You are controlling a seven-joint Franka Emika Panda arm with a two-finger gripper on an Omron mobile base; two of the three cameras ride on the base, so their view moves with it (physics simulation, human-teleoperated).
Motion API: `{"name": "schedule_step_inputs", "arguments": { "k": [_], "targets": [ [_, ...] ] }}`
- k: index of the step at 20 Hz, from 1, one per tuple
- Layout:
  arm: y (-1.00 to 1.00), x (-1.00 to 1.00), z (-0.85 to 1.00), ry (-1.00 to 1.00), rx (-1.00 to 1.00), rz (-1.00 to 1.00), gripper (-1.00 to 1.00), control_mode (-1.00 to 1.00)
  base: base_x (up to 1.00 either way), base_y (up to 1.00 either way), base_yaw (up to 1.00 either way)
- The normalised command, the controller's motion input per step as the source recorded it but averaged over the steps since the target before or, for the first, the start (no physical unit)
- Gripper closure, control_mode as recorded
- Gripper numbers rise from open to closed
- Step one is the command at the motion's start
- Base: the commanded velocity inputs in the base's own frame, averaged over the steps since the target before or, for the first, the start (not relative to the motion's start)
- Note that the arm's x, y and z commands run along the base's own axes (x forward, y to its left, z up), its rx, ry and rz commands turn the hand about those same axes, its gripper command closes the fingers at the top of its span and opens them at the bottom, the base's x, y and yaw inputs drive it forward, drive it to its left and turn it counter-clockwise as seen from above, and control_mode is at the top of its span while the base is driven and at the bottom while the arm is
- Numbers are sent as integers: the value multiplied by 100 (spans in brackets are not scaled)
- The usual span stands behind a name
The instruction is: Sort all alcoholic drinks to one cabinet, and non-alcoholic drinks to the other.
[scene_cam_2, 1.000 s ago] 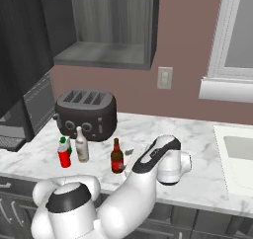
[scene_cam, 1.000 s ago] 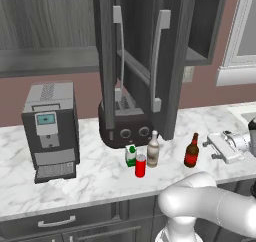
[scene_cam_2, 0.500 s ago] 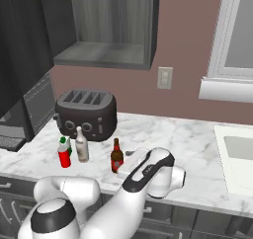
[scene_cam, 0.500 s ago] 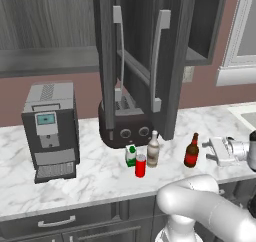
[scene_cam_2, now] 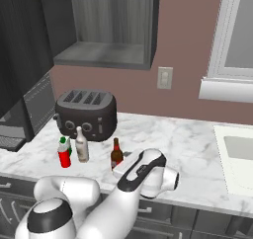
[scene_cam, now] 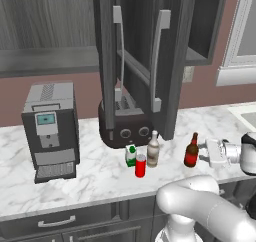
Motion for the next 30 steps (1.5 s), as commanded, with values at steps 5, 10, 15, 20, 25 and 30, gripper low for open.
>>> {"name": "schedule_step_inputs", "arguments": {
  "k": [5, 10, 15, 20, 25, 30],
  "targets": [
    [-22, 35, -4, 0, 0, 0, -100, -100, 0, 0, 0],
    [-21, 27, -16, 0, 0, 0, -100, -100, 0, 0, 0],
    [-9, 8, -29, 0, 0, 0, -100, -100, 0, 0, 0],
    [0, 0, -33, 0, 0, 0, -100, -100, 0, 0, 0],
    [2, 0, -20, 0, 0, 0, -100, -100, 0, 0, 0],
    [13, 0, -13, 0, -1, 0, -100, -100, 0, 0, 0]
  ]
}}
